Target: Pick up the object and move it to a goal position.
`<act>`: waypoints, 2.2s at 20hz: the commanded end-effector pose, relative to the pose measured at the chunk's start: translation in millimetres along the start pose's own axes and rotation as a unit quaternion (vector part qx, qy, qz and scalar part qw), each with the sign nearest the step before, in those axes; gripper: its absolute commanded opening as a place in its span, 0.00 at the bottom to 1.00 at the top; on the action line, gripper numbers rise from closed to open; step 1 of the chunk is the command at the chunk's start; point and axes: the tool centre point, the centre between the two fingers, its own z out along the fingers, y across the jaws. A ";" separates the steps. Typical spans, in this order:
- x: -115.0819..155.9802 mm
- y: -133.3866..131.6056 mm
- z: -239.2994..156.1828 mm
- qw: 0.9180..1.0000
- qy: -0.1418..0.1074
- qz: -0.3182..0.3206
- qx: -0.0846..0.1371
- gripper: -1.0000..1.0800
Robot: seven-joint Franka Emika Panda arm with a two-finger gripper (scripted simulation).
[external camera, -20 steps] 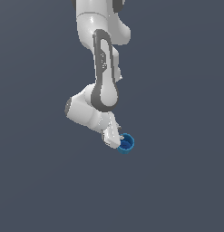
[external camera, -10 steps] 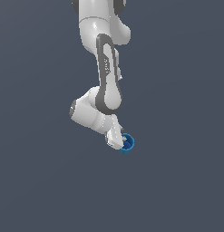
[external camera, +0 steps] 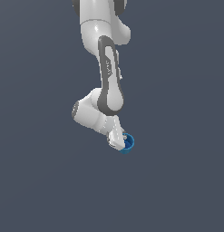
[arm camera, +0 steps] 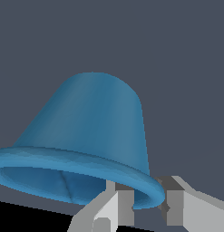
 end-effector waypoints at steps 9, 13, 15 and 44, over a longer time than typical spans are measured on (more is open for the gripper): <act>-5.3 -1.8 -6.4 1.000 0.000 0.000 0.000 0.00; -17.7 -6.0 -20.9 1.000 0.000 0.000 0.000 0.00; -26.8 -9.2 -31.6 1.000 0.000 0.000 0.000 0.00; -233.8 -88.6 -278.2 1.000 0.003 0.000 -0.002 0.00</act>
